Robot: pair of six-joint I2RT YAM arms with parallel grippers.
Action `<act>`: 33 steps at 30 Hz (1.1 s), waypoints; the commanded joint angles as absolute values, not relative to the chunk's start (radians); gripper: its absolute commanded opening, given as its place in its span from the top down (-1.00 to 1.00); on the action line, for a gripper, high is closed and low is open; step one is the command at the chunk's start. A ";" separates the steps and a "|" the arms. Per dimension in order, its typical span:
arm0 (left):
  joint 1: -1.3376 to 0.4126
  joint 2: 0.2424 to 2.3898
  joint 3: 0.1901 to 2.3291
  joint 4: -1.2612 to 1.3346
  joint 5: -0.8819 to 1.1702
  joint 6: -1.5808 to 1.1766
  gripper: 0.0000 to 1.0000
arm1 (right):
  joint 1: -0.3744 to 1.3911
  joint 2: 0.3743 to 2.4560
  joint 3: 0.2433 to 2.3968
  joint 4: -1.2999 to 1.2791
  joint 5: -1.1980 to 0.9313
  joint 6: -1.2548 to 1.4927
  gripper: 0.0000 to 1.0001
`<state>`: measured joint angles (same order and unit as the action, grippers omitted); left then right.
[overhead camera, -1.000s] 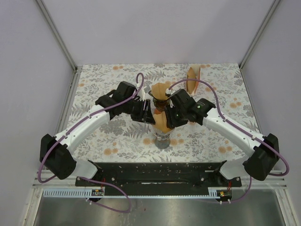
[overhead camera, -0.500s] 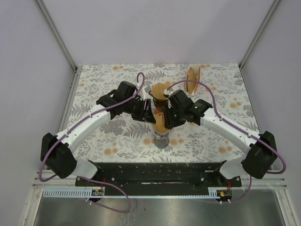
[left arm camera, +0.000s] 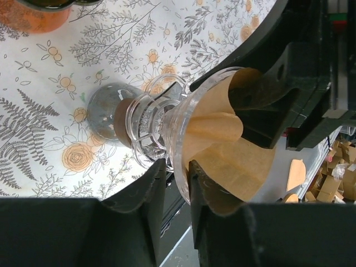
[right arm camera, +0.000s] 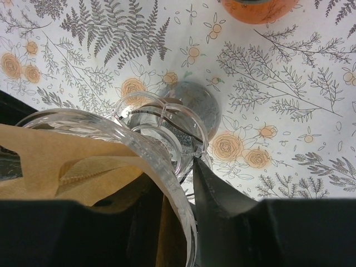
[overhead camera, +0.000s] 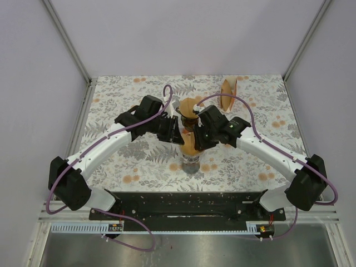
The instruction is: Place the coffee filter in the dripper
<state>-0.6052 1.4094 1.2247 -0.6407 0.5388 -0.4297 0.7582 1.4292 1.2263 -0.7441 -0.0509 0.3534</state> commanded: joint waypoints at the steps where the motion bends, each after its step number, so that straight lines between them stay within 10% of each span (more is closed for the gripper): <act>1: -0.594 1.417 1.238 -0.684 0.457 -0.388 0.53 | 0.749 1.424 1.233 -0.810 -0.005 0.328 0.60; 6: -0.594 1.411 1.243 -0.684 0.462 -0.387 0.71 | 0.747 1.425 1.235 -0.811 -0.017 0.328 0.71; 11: -0.595 1.408 1.246 -0.684 0.474 -0.390 0.88 | 0.749 1.416 1.246 -0.804 -0.054 0.305 0.20; 33: -0.598 1.404 1.319 -0.718 0.462 -0.380 1.00 | 0.749 1.339 1.296 -0.733 -0.153 0.133 -0.39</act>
